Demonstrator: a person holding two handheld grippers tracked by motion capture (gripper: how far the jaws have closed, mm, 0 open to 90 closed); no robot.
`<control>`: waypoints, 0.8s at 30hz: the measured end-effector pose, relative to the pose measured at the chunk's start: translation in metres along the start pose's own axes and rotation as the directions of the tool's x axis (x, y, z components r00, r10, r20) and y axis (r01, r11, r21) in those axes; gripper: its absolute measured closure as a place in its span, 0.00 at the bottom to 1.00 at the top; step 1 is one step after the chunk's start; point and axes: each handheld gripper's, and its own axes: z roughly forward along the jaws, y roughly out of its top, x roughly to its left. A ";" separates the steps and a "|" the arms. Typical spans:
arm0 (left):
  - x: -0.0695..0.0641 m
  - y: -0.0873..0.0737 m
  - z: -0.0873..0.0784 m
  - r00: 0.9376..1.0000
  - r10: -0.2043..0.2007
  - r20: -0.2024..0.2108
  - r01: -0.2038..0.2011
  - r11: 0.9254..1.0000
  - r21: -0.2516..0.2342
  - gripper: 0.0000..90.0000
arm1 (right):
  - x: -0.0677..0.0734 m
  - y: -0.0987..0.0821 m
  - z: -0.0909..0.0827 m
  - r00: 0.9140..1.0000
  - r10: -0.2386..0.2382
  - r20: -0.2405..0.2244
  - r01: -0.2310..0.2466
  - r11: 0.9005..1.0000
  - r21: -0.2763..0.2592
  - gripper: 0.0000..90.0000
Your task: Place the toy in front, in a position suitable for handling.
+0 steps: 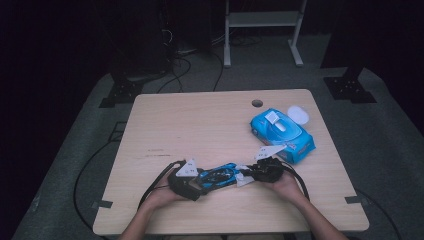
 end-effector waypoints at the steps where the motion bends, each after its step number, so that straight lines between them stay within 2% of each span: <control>1: 0.000 0.000 0.000 1.000 0.000 -0.005 0.000 1.000 0.000 0.27 | 0.001 0.007 0.005 1.000 -0.013 0.007 0.013 1.000 0.003 0.90; 4: 0.000 0.000 0.000 1.000 0.002 -0.007 -0.002 1.000 0.003 0.27 | 0.002 0.012 0.009 1.000 -0.024 0.008 0.024 1.000 0.000 0.90; 9: -0.001 0.000 0.000 1.000 0.010 -0.010 -0.010 1.000 0.003 0.27 | 0.006 0.031 0.027 1.000 -0.028 -0.009 0.028 0.999 -0.030 0.90; 12: 0.000 0.000 0.000 1.000 0.007 -0.008 -0.007 1.000 0.003 0.27 | 0.006 0.036 0.034 0.999 -0.032 -0.008 0.032 0.999 -0.036 0.90; 16: 0.000 0.000 0.000 1.000 0.007 -0.006 -0.007 1.000 0.003 0.27 | -0.002 0.032 0.028 1.000 -0.008 0.001 0.008 0.999 -0.038 0.90; 19: 0.001 0.000 0.000 1.000 0.005 -0.003 -0.005 1.000 0.002 0.27 | -0.005 0.020 0.018 1.000 0.007 0.009 -0.007 1.000 -0.015 0.90; 22: 0.001 0.000 0.001 1.000 0.009 -0.005 -0.009 1.000 0.004 0.27 | -0.004 0.010 0.010 0.999 0.039 -0.001 -0.039 0.999 -0.028 0.90; 24: 0.001 0.001 0.001 1.000 0.008 -0.007 -0.008 1.000 0.004 0.27 | 0.001 0.008 0.006 0.999 0.033 -0.014 -0.034 0.999 -0.028 0.90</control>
